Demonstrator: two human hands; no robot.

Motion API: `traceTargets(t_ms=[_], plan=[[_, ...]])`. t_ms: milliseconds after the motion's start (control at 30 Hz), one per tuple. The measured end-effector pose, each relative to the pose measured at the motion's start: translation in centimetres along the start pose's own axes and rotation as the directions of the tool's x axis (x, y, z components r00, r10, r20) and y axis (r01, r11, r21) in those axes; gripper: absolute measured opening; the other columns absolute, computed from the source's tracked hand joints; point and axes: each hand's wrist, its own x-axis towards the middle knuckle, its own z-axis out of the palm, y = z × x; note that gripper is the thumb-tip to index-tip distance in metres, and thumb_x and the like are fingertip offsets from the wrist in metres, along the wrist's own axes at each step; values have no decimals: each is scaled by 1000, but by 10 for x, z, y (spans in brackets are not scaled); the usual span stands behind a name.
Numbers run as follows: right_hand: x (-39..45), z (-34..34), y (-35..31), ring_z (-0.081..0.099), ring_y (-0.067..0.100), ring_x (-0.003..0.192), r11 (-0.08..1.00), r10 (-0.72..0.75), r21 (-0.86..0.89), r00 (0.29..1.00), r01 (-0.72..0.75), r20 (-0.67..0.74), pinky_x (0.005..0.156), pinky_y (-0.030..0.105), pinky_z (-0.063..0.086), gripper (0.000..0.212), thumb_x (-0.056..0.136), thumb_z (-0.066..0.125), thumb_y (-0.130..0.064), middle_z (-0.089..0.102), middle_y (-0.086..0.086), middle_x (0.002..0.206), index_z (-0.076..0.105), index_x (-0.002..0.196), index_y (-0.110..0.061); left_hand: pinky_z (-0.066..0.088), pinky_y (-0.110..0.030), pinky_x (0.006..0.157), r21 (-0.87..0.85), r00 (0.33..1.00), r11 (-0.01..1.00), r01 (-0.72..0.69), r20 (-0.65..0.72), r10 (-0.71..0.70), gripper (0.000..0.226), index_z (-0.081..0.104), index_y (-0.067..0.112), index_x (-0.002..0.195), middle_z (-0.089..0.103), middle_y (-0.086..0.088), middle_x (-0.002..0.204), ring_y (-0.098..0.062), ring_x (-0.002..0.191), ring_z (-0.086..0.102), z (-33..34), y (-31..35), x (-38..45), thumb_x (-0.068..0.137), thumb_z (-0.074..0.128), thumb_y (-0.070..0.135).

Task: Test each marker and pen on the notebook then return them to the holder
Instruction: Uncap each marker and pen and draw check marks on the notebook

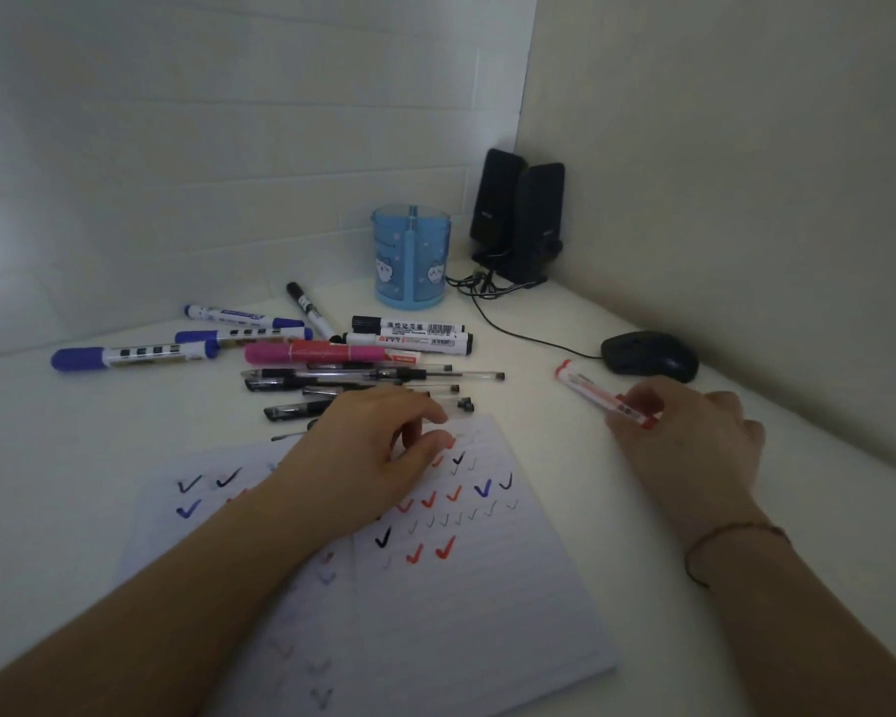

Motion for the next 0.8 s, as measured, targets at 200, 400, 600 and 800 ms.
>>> traceTargets(t_ms=[200,400,600,800], plan=[[2,-4,14,44,28,97,994,100,50,994,-102,34,72,32,28,15,84,59,-38,41,-9,69,63,96,-30,49,-24,79,39,993,993,115,-1,-115,23,64,38,105,61,20,90,0,81,55,-3,0,1,90,50,48],[0,-8,-6,47,33,104,995,-59,65,982,72,-181,82,38,36,22,80,65,-38,63,3,108,66,98,-26,49,-23,71,152,972,962,227,-99,-213,26,64,37,101,59,19,78,-1,74,56,-6,-4,3,91,46,52],[14,0,-98,50,12,103,833,-534,228,841,505,89,91,35,45,20,89,58,-38,59,-12,106,63,107,-34,49,-24,63,187,946,933,309,-159,-281,25,63,34,93,59,14,70,-2,63,54,-12,-11,5,91,46,52],[48,45,-169,58,14,87,825,-563,192,799,531,212,79,31,50,19,89,56,-38,67,-4,99,71,98,-29,51,-25,64,231,952,927,294,-157,-263,28,62,30,88,63,11,75,-4,66,57,-8,-12,6,90,44,52]])
